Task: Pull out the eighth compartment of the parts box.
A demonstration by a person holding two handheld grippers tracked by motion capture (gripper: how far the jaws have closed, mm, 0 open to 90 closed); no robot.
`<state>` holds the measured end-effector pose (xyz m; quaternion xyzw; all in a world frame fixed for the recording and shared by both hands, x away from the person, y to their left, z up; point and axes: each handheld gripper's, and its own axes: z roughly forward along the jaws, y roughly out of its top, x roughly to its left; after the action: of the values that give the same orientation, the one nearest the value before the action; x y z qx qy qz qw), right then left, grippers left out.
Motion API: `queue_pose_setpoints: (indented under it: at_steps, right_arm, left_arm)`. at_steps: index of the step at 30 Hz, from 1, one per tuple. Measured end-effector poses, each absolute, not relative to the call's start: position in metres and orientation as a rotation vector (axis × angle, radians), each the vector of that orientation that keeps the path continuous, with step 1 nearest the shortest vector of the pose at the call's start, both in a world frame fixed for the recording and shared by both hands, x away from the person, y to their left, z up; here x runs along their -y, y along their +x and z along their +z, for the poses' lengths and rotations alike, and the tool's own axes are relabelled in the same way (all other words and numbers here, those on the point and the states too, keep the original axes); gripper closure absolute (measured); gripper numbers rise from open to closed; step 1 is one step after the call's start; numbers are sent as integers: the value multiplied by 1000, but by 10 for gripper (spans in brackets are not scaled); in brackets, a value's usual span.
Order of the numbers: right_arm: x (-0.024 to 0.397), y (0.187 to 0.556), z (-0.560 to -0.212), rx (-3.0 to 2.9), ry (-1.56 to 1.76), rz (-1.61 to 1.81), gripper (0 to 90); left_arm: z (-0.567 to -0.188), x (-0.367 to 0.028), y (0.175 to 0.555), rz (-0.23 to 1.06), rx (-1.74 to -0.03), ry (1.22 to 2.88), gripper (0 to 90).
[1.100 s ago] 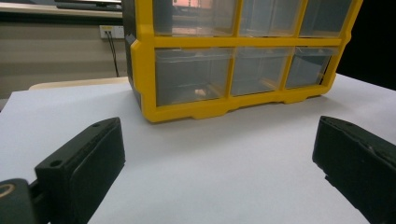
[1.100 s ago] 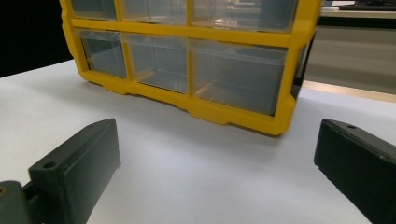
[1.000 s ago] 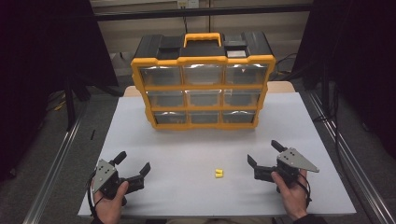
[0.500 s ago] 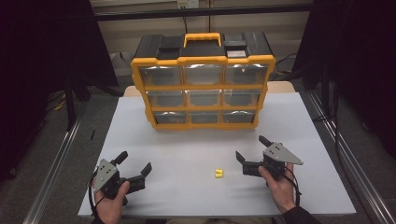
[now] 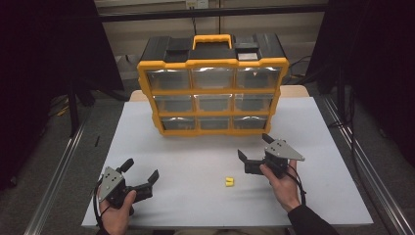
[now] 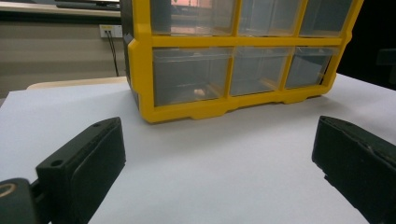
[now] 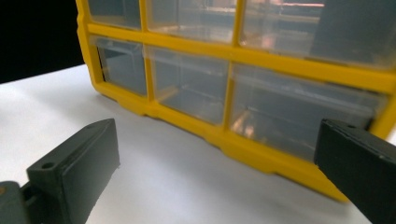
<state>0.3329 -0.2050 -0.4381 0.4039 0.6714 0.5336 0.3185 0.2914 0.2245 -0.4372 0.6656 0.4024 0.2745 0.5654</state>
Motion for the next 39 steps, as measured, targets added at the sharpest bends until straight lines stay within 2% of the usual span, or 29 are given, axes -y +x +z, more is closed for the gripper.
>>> queue_pose_setpoints:
  at_steps: [39]
  right_arm:
    - [152, 384, -430, -1826, 693, 1114, 12]
  left_arm:
    - [-437, -223, 292, 654, -943, 1566, 29]
